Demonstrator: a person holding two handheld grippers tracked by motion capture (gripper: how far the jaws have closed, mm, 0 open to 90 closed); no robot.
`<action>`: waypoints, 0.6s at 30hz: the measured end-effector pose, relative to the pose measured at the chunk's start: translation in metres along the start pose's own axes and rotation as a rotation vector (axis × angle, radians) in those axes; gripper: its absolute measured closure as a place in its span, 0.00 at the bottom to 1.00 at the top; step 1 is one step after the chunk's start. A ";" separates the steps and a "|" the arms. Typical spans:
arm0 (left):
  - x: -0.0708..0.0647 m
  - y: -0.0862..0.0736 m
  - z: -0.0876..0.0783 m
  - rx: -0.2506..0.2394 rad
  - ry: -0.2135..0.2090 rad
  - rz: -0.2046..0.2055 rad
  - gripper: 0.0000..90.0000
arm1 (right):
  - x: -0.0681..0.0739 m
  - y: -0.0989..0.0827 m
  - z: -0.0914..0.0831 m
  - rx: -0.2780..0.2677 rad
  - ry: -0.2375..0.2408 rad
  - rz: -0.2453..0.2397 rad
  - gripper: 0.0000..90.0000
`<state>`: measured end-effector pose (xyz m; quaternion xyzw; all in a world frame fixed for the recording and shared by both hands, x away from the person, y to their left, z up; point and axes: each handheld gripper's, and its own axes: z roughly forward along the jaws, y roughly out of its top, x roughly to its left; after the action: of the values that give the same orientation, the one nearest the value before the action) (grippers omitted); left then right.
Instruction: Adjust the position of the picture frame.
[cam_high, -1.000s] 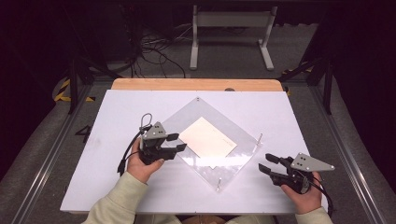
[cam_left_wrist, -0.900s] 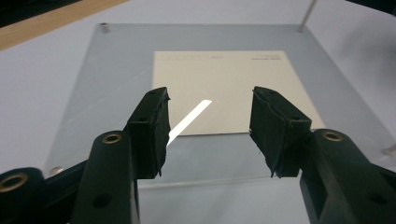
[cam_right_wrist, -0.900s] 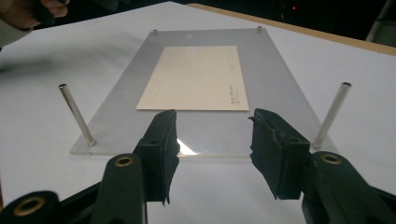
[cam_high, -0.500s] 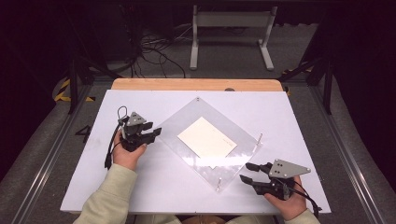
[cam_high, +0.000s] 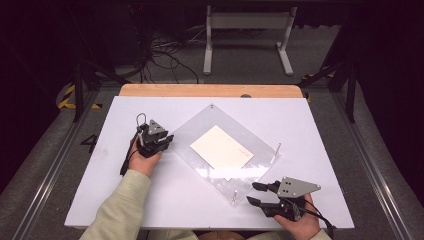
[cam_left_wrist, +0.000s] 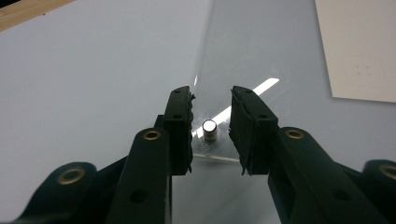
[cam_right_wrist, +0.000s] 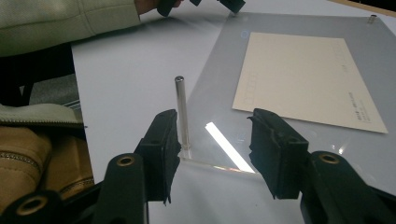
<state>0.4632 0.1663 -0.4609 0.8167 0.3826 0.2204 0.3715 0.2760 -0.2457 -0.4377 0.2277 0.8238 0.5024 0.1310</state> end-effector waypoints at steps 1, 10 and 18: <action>0.001 0.000 0.001 0.011 0.005 0.003 0.79 | 0.001 0.000 0.001 0.000 0.003 0.001 0.57; 0.002 -0.003 0.003 0.002 -0.021 0.010 0.92 | 0.007 0.002 0.008 0.004 0.023 -0.005 0.57; 0.003 -0.003 0.002 0.001 -0.027 0.011 0.92 | 0.015 0.007 0.023 0.015 0.023 -0.025 0.56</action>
<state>0.4650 0.1690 -0.4643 0.8220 0.3730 0.2112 0.3749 0.2750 -0.2176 -0.4418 0.2127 0.8317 0.4970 0.1261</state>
